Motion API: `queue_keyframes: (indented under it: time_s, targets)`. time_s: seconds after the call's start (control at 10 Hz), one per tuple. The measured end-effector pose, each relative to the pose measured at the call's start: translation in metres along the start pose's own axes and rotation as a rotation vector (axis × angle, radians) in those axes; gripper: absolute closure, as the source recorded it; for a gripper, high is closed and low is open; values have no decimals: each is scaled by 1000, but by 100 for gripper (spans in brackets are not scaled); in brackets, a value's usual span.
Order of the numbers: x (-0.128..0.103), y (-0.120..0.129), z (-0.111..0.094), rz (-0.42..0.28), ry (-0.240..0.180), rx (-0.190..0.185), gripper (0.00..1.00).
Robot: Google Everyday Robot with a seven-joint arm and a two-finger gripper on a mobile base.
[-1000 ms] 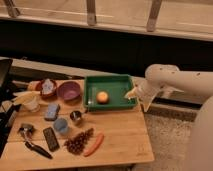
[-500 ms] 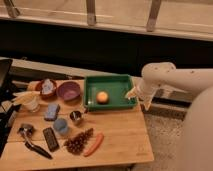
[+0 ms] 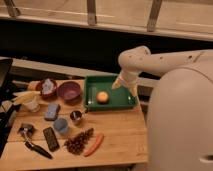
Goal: Wipe table surface with towel
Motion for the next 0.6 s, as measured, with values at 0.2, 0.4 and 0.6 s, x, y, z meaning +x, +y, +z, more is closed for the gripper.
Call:
queue_keyframes:
  time_s: [0.2,0.4,0.6]
  targets:
    - [0,56,-17,-78,12,-74,23]
    - [6,92,-31,-144,38,-150,23]
    - [7,96,-33,-153,42,-159,23]
